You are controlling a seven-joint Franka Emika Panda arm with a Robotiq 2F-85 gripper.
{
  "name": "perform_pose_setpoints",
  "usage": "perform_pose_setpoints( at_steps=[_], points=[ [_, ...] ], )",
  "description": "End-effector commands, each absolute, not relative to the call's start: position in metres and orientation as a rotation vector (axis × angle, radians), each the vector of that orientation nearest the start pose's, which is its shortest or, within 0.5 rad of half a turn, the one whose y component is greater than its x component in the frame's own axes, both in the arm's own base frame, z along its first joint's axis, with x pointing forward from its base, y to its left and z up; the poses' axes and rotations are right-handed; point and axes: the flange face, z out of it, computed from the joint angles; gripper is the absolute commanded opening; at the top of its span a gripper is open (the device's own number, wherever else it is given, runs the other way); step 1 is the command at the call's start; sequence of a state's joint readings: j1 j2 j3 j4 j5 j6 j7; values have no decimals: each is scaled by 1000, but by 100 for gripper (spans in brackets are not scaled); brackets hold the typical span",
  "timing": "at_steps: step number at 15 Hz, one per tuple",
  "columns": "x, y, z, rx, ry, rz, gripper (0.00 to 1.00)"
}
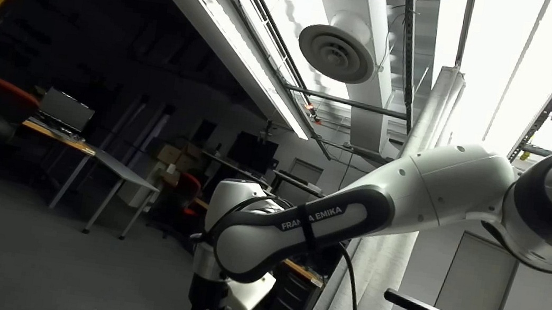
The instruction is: Put the jeans on the backrest of the chair
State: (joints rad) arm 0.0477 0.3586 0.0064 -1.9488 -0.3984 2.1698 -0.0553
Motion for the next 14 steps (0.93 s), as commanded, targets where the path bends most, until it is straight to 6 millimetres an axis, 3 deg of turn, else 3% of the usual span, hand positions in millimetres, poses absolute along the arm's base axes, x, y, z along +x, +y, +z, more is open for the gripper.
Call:
perform_pose_setpoints(
  at_steps=[1,3,8,14],
  points=[
    [604,17,289,-3389,-611,233,100],
    [609,24,279,-3359,-742,309,100],
    [616,38,233,-3193,-1101,442,100],
    [629,41,179,-2937,-1461,590,100]
  ],
)
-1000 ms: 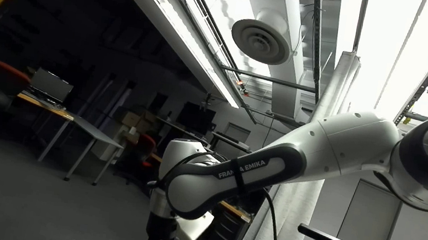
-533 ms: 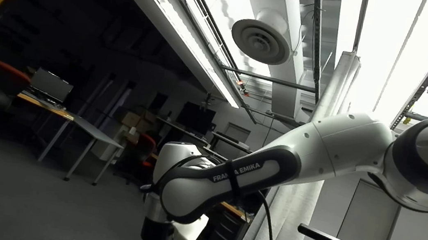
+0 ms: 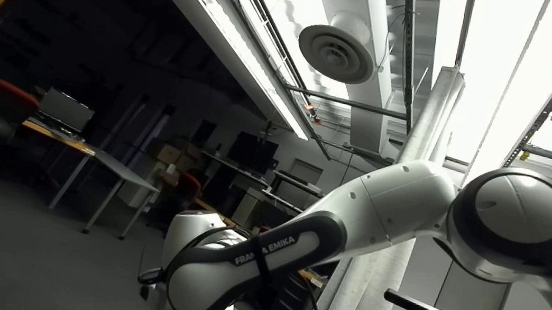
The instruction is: Put the jeans on the backrest of the chair
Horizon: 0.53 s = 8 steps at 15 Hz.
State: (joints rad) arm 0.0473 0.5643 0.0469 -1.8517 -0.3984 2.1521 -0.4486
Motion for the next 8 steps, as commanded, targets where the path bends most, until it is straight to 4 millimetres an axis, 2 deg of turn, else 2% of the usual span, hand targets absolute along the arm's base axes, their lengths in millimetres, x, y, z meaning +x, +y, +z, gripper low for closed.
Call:
perform_pose_setpoints(
  at_steps=[1,5,8],
  points=[
    [631,41,172,-2906,-1506,616,100],
    [639,42,140,-2854,-1579,701,100],
    [647,44,119,-2905,-1555,725,99]
  ],
)
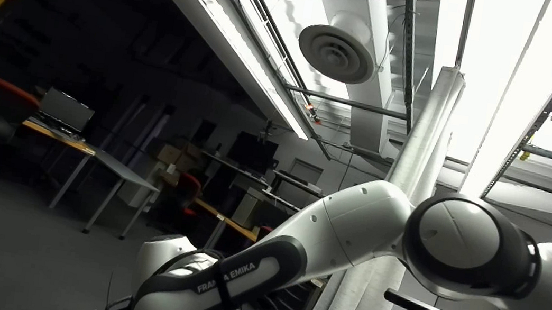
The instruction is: Put the jeans on the backrest of the chair
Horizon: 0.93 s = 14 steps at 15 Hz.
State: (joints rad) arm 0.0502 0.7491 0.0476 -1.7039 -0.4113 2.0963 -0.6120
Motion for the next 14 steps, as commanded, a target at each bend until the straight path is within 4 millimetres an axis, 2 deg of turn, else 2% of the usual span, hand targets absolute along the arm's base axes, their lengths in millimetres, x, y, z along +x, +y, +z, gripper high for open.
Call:
perform_pose_setpoints(
  at_steps=[1,5,10,11,12,14],
  points=[
    [650,44,113,-2930,-1548,728,99],
    [657,46,84,-2986,-1496,771,100],
    [651,43,46,-2976,-1457,886,98],
    [650,41,40,-2969,-1444,906,77],
    [648,41,35,-2964,-1434,924,72],
    [648,39,31,-2961,-1430,941,56]
  ],
)
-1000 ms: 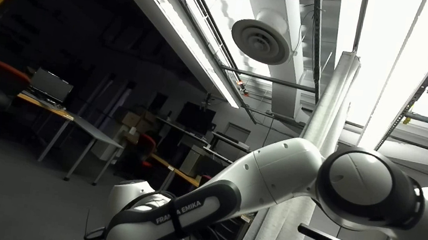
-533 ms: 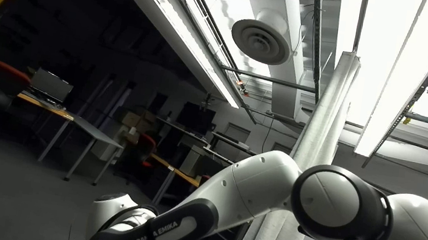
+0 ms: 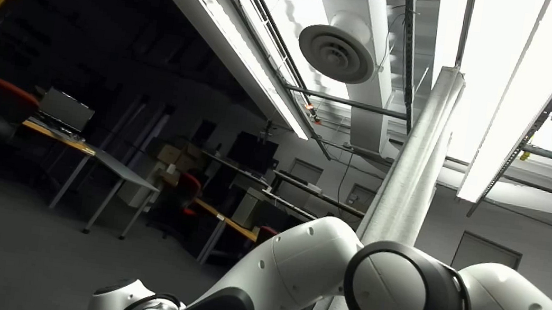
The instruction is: Put the jeans on the backrest of the chair
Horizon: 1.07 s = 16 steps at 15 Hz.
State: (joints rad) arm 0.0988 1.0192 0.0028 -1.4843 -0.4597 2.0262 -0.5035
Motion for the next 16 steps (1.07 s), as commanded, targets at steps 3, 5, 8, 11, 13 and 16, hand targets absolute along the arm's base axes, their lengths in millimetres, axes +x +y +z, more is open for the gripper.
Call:
perform_pose_setpoints(
  at_steps=[3,5,8,11,13,16],
  points=[
    [649,40,36,-2973,-1421,920,33],
    [649,40,45,-2991,-1404,891,18],
    [646,38,64,-3027,-1353,844,1],
    [643,35,93,-3062,-1297,776,3],
    [641,30,121,-3086,-1250,714,3],
    [638,19,170,-3125,-1183,593,3]
  ],
)
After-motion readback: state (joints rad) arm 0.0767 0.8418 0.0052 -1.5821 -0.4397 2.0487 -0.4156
